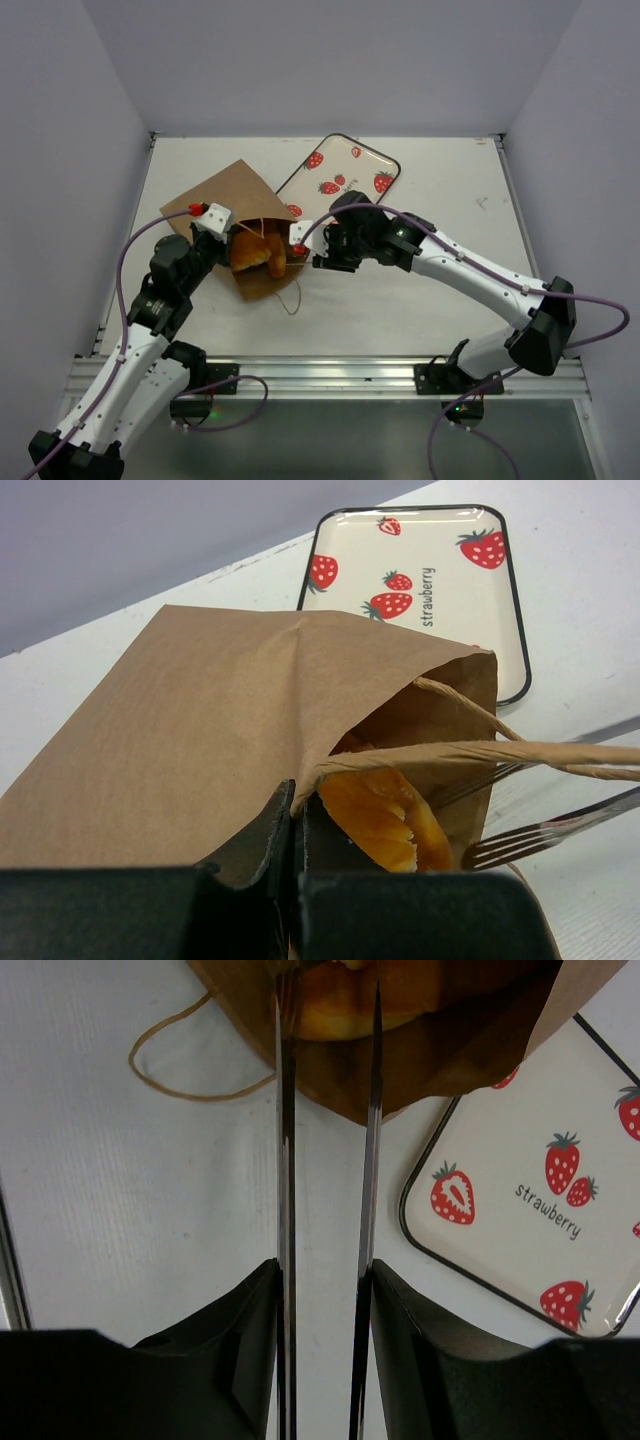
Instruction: Take the fake bread out of the paper bag
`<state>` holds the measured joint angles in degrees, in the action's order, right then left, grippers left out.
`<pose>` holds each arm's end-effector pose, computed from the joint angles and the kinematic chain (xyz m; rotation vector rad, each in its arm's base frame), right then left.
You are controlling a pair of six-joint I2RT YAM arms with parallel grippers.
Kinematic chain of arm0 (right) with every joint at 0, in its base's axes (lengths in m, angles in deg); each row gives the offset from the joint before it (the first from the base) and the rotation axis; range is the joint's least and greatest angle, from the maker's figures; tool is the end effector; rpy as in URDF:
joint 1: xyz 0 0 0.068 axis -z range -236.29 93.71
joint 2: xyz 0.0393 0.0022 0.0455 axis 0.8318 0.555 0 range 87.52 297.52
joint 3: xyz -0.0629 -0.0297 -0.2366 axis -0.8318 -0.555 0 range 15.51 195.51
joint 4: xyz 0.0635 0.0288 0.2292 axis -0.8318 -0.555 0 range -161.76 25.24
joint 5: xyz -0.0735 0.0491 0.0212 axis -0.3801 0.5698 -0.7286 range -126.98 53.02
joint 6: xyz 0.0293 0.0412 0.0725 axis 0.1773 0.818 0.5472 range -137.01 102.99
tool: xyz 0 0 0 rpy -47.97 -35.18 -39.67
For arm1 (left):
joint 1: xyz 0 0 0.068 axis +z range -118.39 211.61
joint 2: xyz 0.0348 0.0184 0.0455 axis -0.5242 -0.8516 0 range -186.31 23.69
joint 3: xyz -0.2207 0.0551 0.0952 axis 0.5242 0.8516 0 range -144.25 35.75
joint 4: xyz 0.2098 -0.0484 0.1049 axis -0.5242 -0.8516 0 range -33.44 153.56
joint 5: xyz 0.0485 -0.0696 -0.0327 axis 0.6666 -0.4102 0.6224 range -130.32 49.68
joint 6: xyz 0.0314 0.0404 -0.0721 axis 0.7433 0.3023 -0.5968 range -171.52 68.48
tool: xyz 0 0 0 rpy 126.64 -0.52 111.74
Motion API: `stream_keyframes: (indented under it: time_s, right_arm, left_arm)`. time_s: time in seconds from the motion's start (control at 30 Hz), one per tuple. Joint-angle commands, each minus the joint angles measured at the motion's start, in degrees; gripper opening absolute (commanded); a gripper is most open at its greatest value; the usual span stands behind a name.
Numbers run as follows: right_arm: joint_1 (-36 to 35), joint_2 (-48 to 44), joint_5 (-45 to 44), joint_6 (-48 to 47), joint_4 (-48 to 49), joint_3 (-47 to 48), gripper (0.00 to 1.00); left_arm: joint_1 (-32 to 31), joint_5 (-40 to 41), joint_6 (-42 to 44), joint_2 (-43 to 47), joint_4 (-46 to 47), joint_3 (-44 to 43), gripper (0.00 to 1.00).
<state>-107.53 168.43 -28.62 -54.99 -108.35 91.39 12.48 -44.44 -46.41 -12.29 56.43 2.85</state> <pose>0.1844 0.2479 0.2739 -1.7513 1.6801 0.2818 0.1897 -0.0717 0.2736 0.4198 1.7038 -0.2417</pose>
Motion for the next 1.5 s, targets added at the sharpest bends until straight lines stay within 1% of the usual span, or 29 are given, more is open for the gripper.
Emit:
stream_keyframes:
  time_s: [0.0,0.1,0.23,0.27,0.5,0.83,1.27,1.33,1.37,1.4,1.47]
  right_arm:
    - [-2.45,2.24,-5.98,1.5,6.49,2.88,0.43]
    - [-4.29,2.85,-9.75,1.5,10.28,0.59,0.44]
    - [-6.06,4.44,-11.61,1.59,11.16,0.68,0.44]
    - [-6.41,4.79,-13.0,1.59,11.6,0.94,0.44]
    - [-9.13,6.99,-15.12,1.59,11.43,3.31,0.45]
    - [-10.81,10.15,-20.74,2.82,12.83,7.35,0.47]
    - [-11.77,13.75,-22.51,3.61,12.92,10.96,0.47]
    - [-11.95,14.98,-23.21,3.52,13.27,11.14,0.45]
    - [-11.95,15.33,-23.47,3.44,13.36,11.14,0.43]
    - [-11.95,15.51,-23.65,3.52,13.45,11.14,0.34]
    - [-11.95,15.6,-23.92,3.61,13.36,11.14,0.25]
  left_arm:
    - [0.33,0.69,-1.06,-0.05,2.3,0.47,0.0]
    - [0.33,0.17,-1.15,-0.13,2.56,0.47,0.0]
    - [0.33,-0.71,-1.06,-0.57,2.74,0.39,0.0]
    - [0.41,-0.8,-0.97,-0.66,2.74,0.3,0.0]
    - [0.42,-1.24,-1.15,-0.14,2.92,0.47,0.0]
    - [0.68,-2.21,-1.15,-0.14,3.01,0.56,0.0]
    - [1.03,-3.61,-1.32,-0.4,3.36,0.56,0.0]
    - [1.03,-3.61,-1.32,-0.4,3.36,0.56,0.0]
    - [1.03,-3.7,-1.32,-0.31,3.44,0.56,0.0]
    - [1.03,-3.7,-1.32,-0.31,3.36,0.56,0.0]
    - [1.12,-3.7,-1.41,-0.22,3.44,0.65,0.0]
